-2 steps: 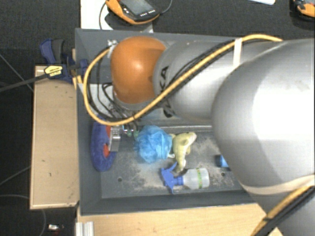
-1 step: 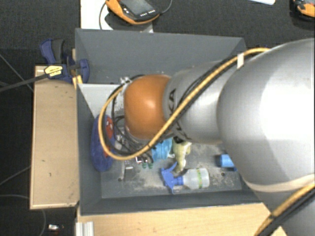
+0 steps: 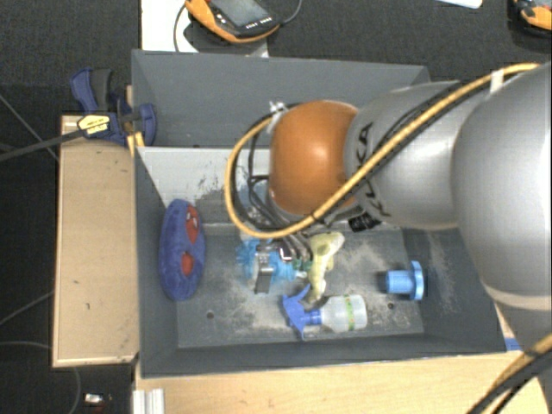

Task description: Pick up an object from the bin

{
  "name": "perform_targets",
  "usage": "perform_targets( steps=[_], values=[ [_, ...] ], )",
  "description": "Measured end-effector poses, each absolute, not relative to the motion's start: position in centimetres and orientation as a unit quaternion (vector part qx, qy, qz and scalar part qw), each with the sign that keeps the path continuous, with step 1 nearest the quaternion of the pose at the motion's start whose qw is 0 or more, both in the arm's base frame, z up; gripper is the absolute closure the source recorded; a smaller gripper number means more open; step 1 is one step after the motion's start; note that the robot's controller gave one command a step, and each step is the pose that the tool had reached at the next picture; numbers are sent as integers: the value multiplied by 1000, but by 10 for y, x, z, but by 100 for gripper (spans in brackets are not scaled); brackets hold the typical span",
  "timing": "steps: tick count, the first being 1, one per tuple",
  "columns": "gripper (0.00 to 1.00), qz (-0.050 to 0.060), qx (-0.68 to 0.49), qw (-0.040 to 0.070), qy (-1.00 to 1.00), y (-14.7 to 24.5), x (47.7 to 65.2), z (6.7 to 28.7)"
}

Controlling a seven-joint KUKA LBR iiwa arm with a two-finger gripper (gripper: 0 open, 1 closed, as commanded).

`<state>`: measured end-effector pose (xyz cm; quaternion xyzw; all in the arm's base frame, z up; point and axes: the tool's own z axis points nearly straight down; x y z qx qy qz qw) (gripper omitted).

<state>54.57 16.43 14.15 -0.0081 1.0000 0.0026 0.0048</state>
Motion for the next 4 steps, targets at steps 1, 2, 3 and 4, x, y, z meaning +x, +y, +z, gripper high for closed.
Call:
perform_targets(
  steps=[1,2,3,4],
  values=[
    [0,1,-12,0,1000,176,539,221],
    [0,3,81,8,997,150,548,210],
    [0,2,149,3,989,151,546,174],
    [0,2,2,4,1000,148,547,133]
  ],
)
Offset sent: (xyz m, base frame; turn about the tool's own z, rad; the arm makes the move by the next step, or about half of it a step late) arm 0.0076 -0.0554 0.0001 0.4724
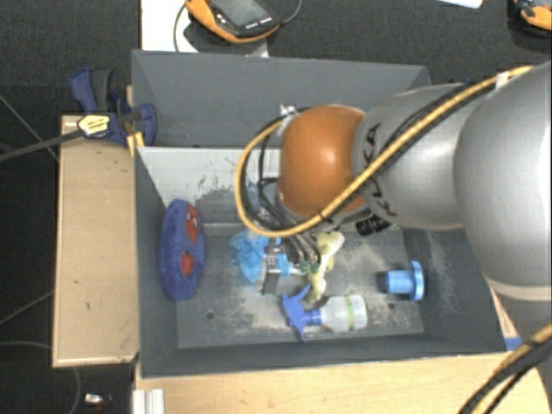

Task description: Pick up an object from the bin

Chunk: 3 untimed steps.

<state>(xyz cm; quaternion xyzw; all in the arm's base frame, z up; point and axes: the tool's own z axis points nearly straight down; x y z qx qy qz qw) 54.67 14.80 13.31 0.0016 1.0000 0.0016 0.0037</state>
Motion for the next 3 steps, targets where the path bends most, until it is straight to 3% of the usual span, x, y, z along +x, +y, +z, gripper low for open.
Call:
perform_targets(
  steps=[1,2,3],
  values=[
    [0,4,29,7,1000,143,544,83],
    [0,5,46,8,999,132,550,75],
    [0,3,35,5,999,121,544,149]
  ],
)
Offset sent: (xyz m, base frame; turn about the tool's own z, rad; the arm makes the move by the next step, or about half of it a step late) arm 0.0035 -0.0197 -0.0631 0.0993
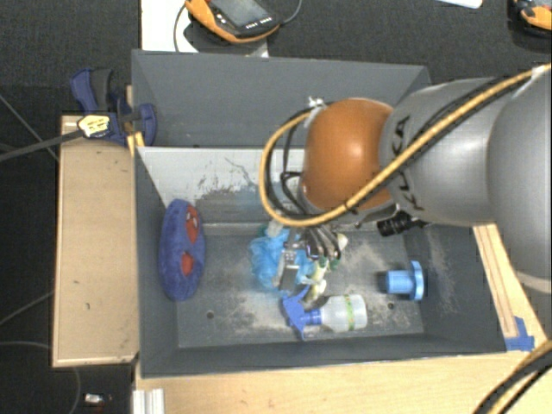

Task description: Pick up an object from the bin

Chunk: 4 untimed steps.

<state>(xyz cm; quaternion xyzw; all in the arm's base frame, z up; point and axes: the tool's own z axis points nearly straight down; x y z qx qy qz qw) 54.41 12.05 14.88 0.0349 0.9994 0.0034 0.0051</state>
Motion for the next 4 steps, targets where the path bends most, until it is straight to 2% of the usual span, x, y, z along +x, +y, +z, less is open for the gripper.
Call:
perform_targets(
  steps=[1,2,3,4],
  values=[
    [0,3,36,4,999,101,541,225],
    [0,5,23,15,1000,101,547,229],
    [0,3,-12,4,1000,110,542,207],
    [0,4,21,11,1000,97,547,248]
  ],
)
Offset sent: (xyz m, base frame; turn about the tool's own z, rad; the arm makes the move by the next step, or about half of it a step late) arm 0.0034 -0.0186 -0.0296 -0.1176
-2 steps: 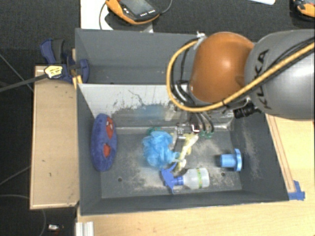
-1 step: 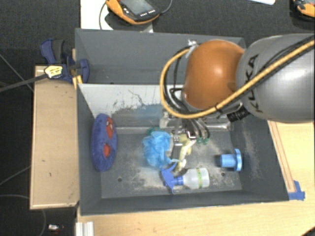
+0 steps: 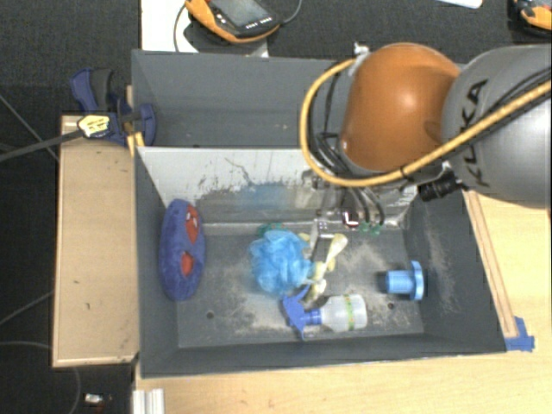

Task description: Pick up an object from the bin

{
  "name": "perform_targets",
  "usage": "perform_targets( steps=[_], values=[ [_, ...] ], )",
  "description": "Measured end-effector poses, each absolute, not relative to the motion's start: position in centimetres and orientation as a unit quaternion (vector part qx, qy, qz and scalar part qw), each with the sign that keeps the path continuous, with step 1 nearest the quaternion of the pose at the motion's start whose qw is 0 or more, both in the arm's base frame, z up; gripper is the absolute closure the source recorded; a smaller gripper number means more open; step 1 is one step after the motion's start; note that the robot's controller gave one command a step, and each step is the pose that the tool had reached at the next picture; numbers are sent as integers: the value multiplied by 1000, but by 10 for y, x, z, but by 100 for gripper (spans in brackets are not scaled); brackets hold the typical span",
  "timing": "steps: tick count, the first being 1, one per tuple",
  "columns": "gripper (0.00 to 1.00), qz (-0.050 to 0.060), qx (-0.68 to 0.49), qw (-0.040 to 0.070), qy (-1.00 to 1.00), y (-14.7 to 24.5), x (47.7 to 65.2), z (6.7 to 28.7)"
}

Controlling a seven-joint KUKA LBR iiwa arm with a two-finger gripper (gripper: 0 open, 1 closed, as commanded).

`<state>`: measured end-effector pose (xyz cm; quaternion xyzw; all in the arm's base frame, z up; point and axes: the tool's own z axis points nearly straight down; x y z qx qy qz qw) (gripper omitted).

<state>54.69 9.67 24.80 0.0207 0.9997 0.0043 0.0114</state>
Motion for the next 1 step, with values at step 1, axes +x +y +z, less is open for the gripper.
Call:
perform_targets(
  steps=[1],
  values=[
    [0,4,-79,15,997,108,536,191]
  ],
)
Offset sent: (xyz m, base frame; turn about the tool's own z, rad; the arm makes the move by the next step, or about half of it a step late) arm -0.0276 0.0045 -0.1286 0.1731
